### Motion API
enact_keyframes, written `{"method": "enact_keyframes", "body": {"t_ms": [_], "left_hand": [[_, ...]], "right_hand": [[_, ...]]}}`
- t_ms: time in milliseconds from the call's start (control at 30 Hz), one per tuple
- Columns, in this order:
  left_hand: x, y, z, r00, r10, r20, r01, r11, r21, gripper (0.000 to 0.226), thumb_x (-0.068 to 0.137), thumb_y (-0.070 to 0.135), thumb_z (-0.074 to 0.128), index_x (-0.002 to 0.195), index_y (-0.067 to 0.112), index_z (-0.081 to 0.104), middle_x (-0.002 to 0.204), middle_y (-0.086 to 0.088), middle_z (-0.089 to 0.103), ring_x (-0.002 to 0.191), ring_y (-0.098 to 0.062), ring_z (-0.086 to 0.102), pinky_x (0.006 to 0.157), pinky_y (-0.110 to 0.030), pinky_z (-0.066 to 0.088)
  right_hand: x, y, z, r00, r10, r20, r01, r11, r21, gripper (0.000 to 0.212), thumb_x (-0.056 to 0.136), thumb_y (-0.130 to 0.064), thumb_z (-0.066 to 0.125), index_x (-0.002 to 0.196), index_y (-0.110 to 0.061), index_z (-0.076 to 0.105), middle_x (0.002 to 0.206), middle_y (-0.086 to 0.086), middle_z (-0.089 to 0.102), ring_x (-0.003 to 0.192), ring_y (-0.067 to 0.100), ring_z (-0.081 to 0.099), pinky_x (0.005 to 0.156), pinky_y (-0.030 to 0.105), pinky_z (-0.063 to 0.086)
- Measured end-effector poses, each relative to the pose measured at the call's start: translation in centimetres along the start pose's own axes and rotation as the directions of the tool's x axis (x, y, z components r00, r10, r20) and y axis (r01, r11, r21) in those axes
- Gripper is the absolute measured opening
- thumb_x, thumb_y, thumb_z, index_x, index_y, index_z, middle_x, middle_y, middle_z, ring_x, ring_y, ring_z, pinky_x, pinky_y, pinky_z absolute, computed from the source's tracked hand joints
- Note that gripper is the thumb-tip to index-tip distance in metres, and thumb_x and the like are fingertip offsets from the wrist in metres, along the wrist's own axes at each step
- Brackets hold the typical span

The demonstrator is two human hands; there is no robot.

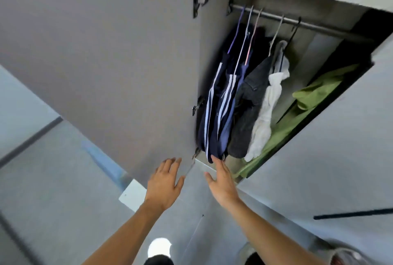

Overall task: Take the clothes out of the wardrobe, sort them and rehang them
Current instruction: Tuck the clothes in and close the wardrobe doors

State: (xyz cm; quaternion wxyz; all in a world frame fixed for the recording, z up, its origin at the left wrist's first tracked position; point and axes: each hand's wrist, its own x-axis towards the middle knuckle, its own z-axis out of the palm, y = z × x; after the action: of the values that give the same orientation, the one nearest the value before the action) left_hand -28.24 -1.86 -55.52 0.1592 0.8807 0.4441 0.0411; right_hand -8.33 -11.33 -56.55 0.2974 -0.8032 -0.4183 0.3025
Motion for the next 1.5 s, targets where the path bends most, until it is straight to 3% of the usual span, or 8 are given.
{"method": "enact_keyframes", "body": {"t_ms": [300, 533, 667, 800, 900, 1067, 1233, 1500], "left_hand": [[-10.5, 0.7, -19.5, 0.953, 0.279, -0.121, -0.263, 0.956, 0.132, 0.055, 0.102, 0.043, 0.038, 0.153, 0.021, 0.043, 0.146, -0.002, 0.053, 0.133, -0.024, 0.053, 0.104, -0.040, 0.051], [-14.9, 0.0, -27.5, 0.890, 0.271, -0.366, -0.217, 0.959, 0.182, 0.044, 0.100, 0.037, 0.050, 0.141, 0.020, 0.052, 0.133, 0.001, 0.053, 0.116, -0.025, 0.056, 0.088, -0.039, 0.049], [-15.3, 0.2, -32.8, 0.807, 0.245, -0.538, -0.173, 0.968, 0.181, 0.046, 0.098, 0.034, 0.054, 0.138, 0.011, 0.053, 0.133, -0.006, 0.053, 0.111, -0.031, 0.058, 0.082, -0.043, 0.049], [-14.0, 1.6, -39.3, 0.723, 0.163, -0.671, -0.236, 0.972, -0.019, 0.073, 0.101, 0.029, 0.061, 0.161, 0.007, 0.027, 0.159, -0.012, 0.036, 0.143, -0.031, 0.045, 0.106, -0.040, 0.047], [-12.7, 3.4, -43.1, 0.728, 0.112, -0.677, -0.290, 0.944, -0.156, 0.085, 0.102, 0.029, 0.061, 0.167, 0.011, 0.009, 0.157, -0.006, 0.038, 0.138, -0.017, 0.046, 0.098, -0.032, 0.048], [-10.6, 4.5, -45.1, 0.775, -0.081, -0.626, -0.298, 0.827, -0.476, 0.082, 0.102, 0.030, 0.060, 0.168, 0.016, 0.012, 0.139, 0.001, 0.044, 0.124, -0.010, 0.049, 0.108, -0.037, 0.046], [-10.1, 5.5, -45.5, 0.746, -0.084, -0.660, -0.341, 0.804, -0.487, 0.057, 0.096, 0.024, 0.064, 0.148, 0.023, 0.042, 0.127, 0.004, 0.051, 0.110, -0.011, 0.056, 0.100, -0.040, 0.052], [-11.8, 9.9, -42.9, 0.720, 0.085, -0.689, -0.490, 0.765, -0.418, 0.057, 0.097, 0.024, 0.070, 0.148, 0.023, 0.045, 0.123, 0.009, 0.053, 0.116, -0.009, 0.059, 0.098, -0.030, 0.054]], "right_hand": [[-10.0, -17.3, -6.4, 0.981, -0.163, -0.102, 0.166, 0.986, 0.015, 0.064, 0.103, -0.035, 0.061, 0.159, -0.034, 0.032, 0.159, -0.009, 0.040, 0.149, 0.015, 0.036, 0.121, 0.045, 0.037], [-14.0, -25.3, -6.1, 0.936, -0.337, -0.103, 0.337, 0.941, -0.019, 0.071, 0.102, -0.036, 0.063, 0.163, -0.029, 0.027, 0.159, -0.009, 0.038, 0.149, 0.011, 0.034, 0.122, 0.038, 0.034], [-14.6, -28.7, -5.7, 0.914, -0.394, -0.098, 0.391, 0.919, -0.044, 0.081, 0.100, -0.035, 0.066, 0.165, -0.022, 0.019, 0.167, -0.003, 0.029, 0.154, 0.016, 0.026, 0.125, 0.040, 0.028], [-14.7, -32.5, -5.5, 0.920, -0.377, -0.109, 0.379, 0.926, -0.007, 0.093, 0.098, -0.040, 0.069, 0.167, -0.022, 0.010, 0.172, 0.001, 0.018, 0.158, 0.020, 0.019, 0.127, 0.043, 0.024], [-14.0, -35.2, -5.5, 0.912, -0.393, -0.118, 0.390, 0.920, -0.045, 0.097, 0.098, -0.046, 0.068, 0.167, -0.019, 0.005, 0.174, 0.005, 0.012, 0.160, 0.025, 0.014, 0.127, 0.046, 0.023], [-13.8, -38.0, -5.5, 0.921, -0.380, -0.080, 0.374, 0.923, -0.087, 0.100, 0.097, -0.051, 0.065, 0.167, -0.024, -0.002, 0.173, 0.006, 0.011, 0.158, 0.032, 0.019, 0.123, 0.048, 0.030], [-13.9, -38.3, -5.5, 0.915, -0.393, -0.093, 0.382, 0.916, -0.120, 0.100, 0.098, -0.054, 0.062, 0.166, -0.030, -0.007, 0.173, 0.005, 0.012, 0.155, 0.035, 0.025, 0.119, 0.051, 0.036], [-14.5, -34.0, -6.2, 0.854, -0.377, -0.358, 0.405, 0.914, 0.005, 0.085, 0.097, -0.060, 0.058, 0.163, -0.039, 0.009, 0.162, -0.011, 0.032, 0.144, 0.014, 0.043, 0.107, 0.043, 0.051]]}}
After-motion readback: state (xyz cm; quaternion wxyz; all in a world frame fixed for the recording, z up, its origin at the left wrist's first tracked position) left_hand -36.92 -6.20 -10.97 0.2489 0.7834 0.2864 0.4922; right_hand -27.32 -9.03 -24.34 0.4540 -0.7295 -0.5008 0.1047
